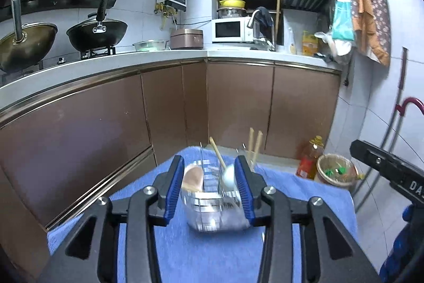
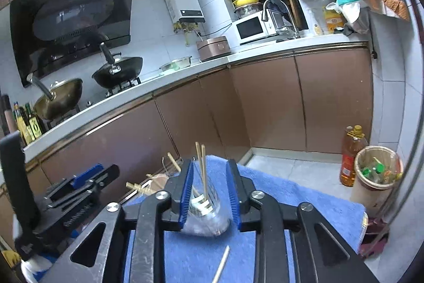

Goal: Organize utensils
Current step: 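Open the left tool and pull both tools back from the holder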

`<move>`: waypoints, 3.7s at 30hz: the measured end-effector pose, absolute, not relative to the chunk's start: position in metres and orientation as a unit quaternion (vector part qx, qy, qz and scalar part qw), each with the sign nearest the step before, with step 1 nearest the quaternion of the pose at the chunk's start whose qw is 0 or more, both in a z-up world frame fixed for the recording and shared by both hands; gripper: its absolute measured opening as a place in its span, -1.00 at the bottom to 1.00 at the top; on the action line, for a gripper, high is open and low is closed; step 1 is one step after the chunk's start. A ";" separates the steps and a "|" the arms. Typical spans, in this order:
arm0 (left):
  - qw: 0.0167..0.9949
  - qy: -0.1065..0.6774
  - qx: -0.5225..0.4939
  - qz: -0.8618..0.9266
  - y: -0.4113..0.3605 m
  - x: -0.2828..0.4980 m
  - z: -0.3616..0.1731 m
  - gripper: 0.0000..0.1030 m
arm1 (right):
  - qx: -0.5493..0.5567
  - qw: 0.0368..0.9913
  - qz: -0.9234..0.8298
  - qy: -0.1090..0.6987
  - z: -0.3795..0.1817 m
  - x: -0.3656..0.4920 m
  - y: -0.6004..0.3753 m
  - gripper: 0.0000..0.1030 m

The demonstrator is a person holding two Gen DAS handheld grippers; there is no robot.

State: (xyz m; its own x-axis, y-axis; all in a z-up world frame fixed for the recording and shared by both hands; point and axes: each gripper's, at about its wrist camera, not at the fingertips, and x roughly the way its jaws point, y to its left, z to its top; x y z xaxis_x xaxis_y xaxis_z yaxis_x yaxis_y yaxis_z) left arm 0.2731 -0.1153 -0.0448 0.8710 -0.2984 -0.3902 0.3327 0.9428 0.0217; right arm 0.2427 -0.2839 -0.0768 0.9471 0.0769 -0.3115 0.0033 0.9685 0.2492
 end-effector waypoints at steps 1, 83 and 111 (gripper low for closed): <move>0.965 0.196 0.047 -0.165 -0.114 0.265 -0.045 -0.21 | 0.118 0.979 0.014 0.167 -0.080 0.234 -0.282 -0.34; 0.971 0.183 0.110 -0.105 -0.066 0.058 -0.070 0.27 | 0.044 0.991 -0.029 0.124 -0.092 0.068 -0.215 1.00; 0.951 0.266 0.112 -0.113 -0.072 0.109 -0.110 0.27 | 0.077 0.971 0.016 0.226 -0.134 0.116 -0.234 1.00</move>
